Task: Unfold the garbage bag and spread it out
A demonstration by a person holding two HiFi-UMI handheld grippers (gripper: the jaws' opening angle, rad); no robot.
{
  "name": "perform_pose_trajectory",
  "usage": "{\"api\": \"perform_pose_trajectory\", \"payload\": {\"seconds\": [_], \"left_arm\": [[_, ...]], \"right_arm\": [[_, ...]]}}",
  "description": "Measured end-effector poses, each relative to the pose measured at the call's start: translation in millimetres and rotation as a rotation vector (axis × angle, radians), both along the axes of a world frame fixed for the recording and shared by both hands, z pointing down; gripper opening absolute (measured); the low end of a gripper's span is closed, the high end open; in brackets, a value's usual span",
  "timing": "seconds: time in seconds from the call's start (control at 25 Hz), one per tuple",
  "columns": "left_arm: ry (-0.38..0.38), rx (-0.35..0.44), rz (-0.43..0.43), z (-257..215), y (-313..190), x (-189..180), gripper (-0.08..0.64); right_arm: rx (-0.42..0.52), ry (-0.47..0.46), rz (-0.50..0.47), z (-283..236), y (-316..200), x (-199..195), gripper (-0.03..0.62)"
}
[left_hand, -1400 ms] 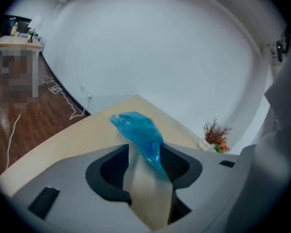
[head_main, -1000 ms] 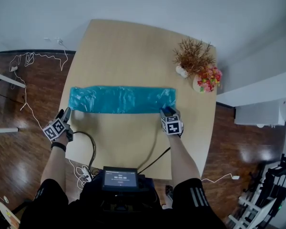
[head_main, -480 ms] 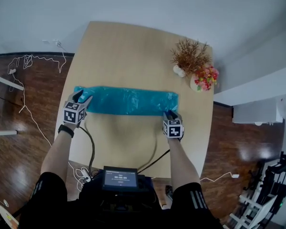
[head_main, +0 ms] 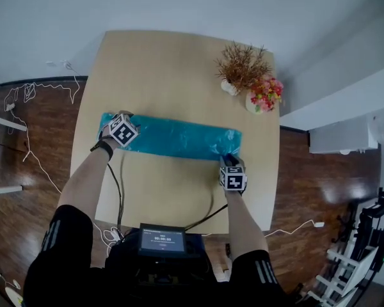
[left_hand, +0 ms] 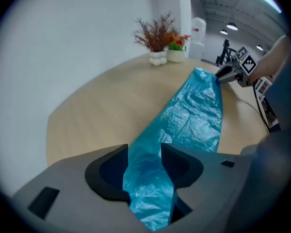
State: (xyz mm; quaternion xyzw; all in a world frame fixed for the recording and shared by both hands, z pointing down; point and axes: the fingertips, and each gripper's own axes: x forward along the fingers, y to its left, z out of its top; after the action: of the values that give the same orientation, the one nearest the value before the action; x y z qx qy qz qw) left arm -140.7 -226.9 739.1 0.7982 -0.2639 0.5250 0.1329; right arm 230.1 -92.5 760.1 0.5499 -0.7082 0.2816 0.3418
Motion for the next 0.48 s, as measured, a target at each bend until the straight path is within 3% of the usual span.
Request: {"api": "perform_pose_trajectory", "payload": {"seconds": [0.12, 0.24, 0.36, 0.48], "left_arm": [[0.003, -0.030, -0.014, 10.6, -5.3, 7.2, 0.216], [-0.058, -0.056, -0.070, 9.3, -7.3, -2.4, 0.204], [-0.087, -0.105, -0.087, 19.6, 0.4, -7.9, 0.160], [-0.066, -0.116, -0.098, 23.5, 4.1, -7.9, 0.098]], "right_arm": [[-0.001, 0.006, -0.017, 8.1, 2.7, 0.5, 0.132], [-0.005, -0.003, -0.025, 10.2, 3.0, -1.1, 0.146], [0.002, -0.020, -0.040, 10.6, 1.3, -3.9, 0.172], [0.005, -0.029, -0.052, 11.1, 2.0, -6.4, 0.175]]}}
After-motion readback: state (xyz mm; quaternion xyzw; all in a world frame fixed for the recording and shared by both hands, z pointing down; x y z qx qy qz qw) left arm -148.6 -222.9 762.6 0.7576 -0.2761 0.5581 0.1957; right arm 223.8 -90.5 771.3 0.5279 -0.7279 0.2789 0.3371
